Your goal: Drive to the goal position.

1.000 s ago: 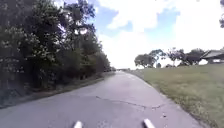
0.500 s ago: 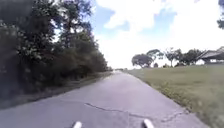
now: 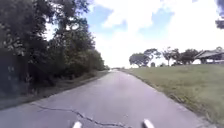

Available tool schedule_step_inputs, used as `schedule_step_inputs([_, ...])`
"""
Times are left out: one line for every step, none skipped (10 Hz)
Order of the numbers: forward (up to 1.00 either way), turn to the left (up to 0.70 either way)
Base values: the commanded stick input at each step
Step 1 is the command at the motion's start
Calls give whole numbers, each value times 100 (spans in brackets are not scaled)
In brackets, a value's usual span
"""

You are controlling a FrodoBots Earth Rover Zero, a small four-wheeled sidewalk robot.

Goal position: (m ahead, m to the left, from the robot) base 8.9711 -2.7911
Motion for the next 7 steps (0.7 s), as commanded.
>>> schedule_step_inputs([70, 0])
schedule_step_inputs([70, 0])
schedule_step_inputs([70, 0])
schedule_step_inputs([70, 0])
schedule_step_inputs([70, 0])
schedule_step_inputs([70, 0])
schedule_step_inputs([70, 0])
